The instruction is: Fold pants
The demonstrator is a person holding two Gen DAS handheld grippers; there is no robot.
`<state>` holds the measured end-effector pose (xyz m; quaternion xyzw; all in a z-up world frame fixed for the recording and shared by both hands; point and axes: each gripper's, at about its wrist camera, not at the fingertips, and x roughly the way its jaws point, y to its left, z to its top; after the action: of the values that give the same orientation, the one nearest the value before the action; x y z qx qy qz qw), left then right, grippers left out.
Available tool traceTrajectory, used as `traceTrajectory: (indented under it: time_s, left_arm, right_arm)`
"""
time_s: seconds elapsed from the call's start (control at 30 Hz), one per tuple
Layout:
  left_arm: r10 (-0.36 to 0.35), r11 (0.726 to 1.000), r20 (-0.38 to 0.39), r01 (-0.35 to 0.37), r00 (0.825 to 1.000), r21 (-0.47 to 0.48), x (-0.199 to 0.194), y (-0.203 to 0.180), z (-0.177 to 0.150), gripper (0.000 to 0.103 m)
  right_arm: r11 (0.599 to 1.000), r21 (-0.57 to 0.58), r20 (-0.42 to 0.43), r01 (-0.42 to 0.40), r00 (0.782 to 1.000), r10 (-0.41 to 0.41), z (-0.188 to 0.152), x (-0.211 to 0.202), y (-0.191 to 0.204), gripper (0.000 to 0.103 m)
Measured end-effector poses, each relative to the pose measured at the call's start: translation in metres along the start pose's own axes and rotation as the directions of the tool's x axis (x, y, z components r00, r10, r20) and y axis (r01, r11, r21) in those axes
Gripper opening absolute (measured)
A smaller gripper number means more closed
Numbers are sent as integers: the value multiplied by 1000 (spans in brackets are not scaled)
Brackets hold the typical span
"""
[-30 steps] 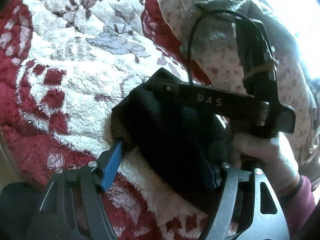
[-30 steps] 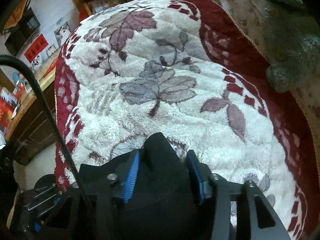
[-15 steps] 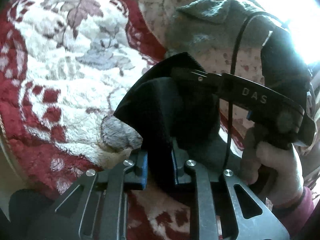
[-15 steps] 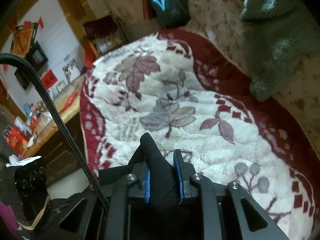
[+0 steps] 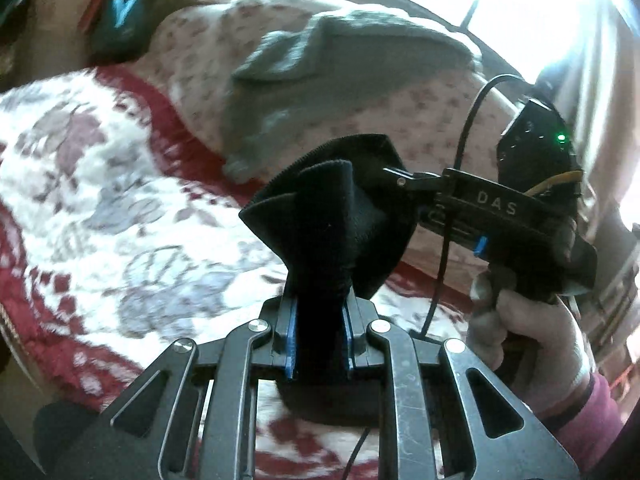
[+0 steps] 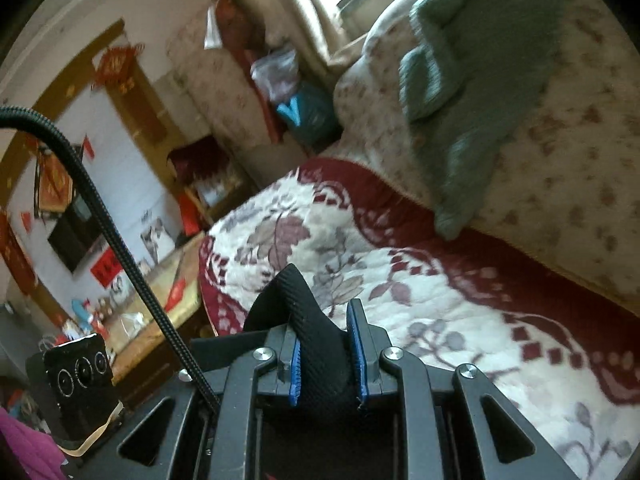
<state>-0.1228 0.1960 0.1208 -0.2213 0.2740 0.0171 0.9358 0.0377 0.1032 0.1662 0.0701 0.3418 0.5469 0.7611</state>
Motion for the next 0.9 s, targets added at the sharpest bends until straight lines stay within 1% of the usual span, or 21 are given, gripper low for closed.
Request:
traceTrajectory:
  time_s: [0.13, 0.23, 0.4, 0.5, 0.67, 0.83, 0.9]
  left_arm:
    - [-55, 996, -20, 56, 998, 73, 0, -38, -7, 16]
    - [-93, 987, -62, 100, 994, 122, 6, -68, -16, 16]
    - [-140, 966, -113, 160, 984, 202, 20, -120, -34, 16]
    - [-166, 949, -160, 202, 973, 243, 34, -149, -49, 16]
    - [-176, 919, -253, 251, 951, 305, 63, -188, -84, 16]
    - [-141, 908, -322, 252, 936, 335, 89, -203, -116, 16]
    - [-129, 903, -332, 249, 934, 350, 95, -208, -125, 16]
  right_arm:
    - [999, 37, 46, 24, 999, -25, -9, -42, -16, 19]
    - [997, 73, 80, 40, 996, -46, -19, -73, -31, 19]
    - [988, 128, 129, 88, 986, -105, -41, -126, -58, 18]
    - [978, 171, 141, 122, 979, -147, -58, -151, -77, 18]
    - [944, 280, 151, 176, 963, -225, -102, -193, -113, 17]
    - [894, 389, 120, 224, 949, -290, -148, -214, -149, 17]
    - [874, 427, 108, 232, 947, -304, -164, -217, -161, 17]
